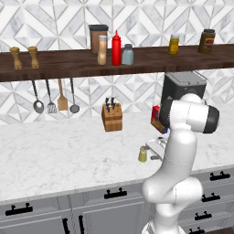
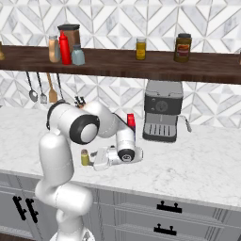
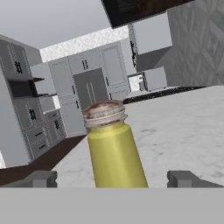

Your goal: Put the shaker and condiment bottle from the counter next to their counterparts in the cabinet.

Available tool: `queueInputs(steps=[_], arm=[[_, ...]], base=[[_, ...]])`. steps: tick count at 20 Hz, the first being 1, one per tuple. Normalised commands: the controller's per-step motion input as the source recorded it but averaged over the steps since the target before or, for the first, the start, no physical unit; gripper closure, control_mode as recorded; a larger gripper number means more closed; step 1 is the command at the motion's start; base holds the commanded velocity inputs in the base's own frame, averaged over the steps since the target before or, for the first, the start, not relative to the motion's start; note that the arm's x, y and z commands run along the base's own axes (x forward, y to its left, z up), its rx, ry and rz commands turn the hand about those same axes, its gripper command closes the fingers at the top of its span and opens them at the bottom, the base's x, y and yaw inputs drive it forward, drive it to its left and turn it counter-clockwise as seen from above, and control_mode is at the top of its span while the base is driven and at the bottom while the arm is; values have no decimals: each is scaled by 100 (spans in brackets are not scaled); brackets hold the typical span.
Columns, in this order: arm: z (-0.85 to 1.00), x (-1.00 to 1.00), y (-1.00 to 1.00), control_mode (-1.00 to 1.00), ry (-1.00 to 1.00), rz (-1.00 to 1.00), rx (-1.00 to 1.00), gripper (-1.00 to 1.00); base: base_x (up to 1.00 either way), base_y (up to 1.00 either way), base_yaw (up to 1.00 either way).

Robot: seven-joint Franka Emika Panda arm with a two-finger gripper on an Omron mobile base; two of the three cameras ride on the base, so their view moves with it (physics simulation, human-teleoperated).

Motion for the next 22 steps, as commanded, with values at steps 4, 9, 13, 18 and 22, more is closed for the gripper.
queueInputs(steps=[4,9,13,18,22], arm=[[0,0,21,-100,0,0,0,-100],[0,0,14,-100,0,0,1,-100],[0,-3,21,-100,0,0,0,-100],[-7,-3,32,-100,3,3,-1,-100],[1,5,17,-100,0,1,0,-100]], base=[[0,0,0],[0,0,0],[0,0,0],[0,0,0],[0,0,0]])
